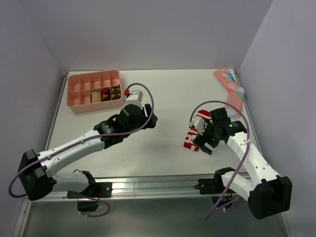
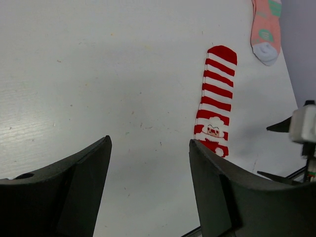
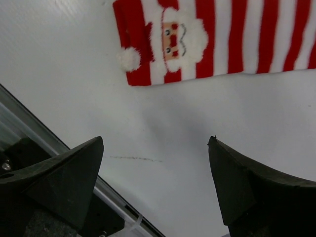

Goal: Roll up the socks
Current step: Move the sock to the center of the board.

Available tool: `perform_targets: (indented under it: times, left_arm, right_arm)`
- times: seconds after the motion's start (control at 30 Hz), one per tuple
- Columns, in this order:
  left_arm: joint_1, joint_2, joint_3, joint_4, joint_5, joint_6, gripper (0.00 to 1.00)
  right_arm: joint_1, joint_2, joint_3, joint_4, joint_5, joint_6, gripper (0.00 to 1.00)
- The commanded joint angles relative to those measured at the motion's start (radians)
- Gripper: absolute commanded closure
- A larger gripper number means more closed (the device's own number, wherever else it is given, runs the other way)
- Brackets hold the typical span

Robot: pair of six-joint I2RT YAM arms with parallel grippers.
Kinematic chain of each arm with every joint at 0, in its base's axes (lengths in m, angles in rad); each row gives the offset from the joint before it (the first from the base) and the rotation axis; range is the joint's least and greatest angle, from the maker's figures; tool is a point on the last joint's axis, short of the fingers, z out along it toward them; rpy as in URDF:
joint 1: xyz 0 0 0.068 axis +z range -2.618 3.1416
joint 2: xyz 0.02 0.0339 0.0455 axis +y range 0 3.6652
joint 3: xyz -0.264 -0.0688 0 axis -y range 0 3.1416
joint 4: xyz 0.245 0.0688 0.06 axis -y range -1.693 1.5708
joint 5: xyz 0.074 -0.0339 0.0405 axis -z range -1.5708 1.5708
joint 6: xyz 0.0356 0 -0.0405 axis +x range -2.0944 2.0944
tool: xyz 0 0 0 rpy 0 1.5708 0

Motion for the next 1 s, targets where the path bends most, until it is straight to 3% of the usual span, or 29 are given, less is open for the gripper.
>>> perform_targets:
  times: [0.0, 0.17, 0.6, 0.97]
  left_arm:
    - [-0.005, -0.021, 0.022, -0.003, -0.049, -0.036, 0.3]
    - [-0.005, 0.001, 0.093, -0.057, -0.052, -0.053, 0.29]
    - [0.0, -0.029, 0.111, -0.069, -0.095, -0.055, 0.28]
    - [0.123, -0.058, 0.009, 0.061, 0.065, -0.018, 0.27]
  right_arm:
    - [0.073, 0.006, -0.063, 0.077, 0.051, -0.036, 0.08]
    - [0.159, 0.066, -0.124, 0.183, 0.082, 0.005, 0.19]
    - [0.23, 0.201, -0.112, 0.325, 0.097, 0.011, 0.27]
    - [0.342, 0.258, -0.066, 0.349, 0.126, 0.178, 0.31]
